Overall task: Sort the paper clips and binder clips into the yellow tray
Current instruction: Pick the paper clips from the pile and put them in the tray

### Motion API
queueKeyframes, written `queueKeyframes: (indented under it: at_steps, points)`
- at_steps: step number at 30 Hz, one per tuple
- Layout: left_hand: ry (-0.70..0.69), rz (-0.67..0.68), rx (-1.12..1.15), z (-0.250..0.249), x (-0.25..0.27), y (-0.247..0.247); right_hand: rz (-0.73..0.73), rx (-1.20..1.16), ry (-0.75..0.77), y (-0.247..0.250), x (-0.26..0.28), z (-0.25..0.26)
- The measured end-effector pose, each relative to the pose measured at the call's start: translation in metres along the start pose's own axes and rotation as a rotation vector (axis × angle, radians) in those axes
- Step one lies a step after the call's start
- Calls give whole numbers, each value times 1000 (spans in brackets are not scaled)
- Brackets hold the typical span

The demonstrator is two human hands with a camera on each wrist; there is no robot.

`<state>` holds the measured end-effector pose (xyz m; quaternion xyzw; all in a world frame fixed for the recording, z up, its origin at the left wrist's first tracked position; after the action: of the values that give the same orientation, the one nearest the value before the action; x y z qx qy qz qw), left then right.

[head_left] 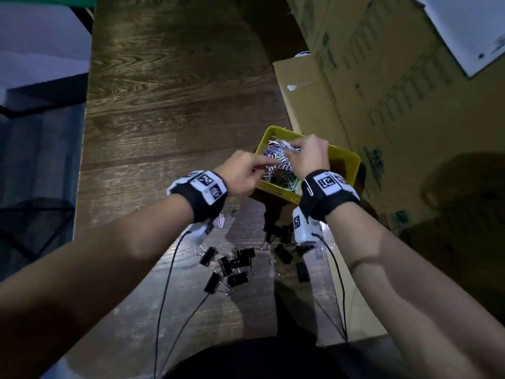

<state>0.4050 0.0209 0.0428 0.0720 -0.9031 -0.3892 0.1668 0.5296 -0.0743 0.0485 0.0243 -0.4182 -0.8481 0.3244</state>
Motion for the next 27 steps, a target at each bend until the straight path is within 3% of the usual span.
queueKeyframes:
  at_steps: [2, 4, 7, 10, 12, 14, 20, 23, 25, 27]
  points:
    - [82, -113, 273, 20, 15, 14, 110, 146, 15, -14, -4, 1]
    - [175, -190, 349, 47, 27, 29, 199, 255, 15, -25, -4, 2]
    - [328, -85, -6, 84, 45, 41, 260, 374, 74, -35, 1, 8]
    - [461, 110, -288, 120, 65, 23, 136, 299, 230, -37, 22, 28]
    - [502, 118, -336, 136, 78, 3, 93, 196, 379, -47, 45, 43]
    - [524, 30, -347, 143, 88, -15, 213, 184, 440, -71, 66, 47]
    - [401, -99, -217, 138, 112, -40, 666, 388, 190, -134, 98, 23]
    - [508, -213, -200, 143, 123, -27, 671, 405, 141, -145, 100, 23]
    - [617, -186, -191, 145, 127, -24, 666, 424, 126, -153, 99, 28]
    - [634, -149, -129, 141, 125, -31, 668, 426, 129, -162, 98, 36]
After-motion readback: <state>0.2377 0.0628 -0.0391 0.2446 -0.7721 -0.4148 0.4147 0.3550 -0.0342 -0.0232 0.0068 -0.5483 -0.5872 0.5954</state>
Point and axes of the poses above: each hand's wrist, its own x-axis away from the middle knuckle, its own y-axis out of the back of the hand, z = x × y, the point moved 3 cm from there along -x, towards the middle knuckle, and after that the axes turned 2 degrees about -x, right-handed, at the moved point
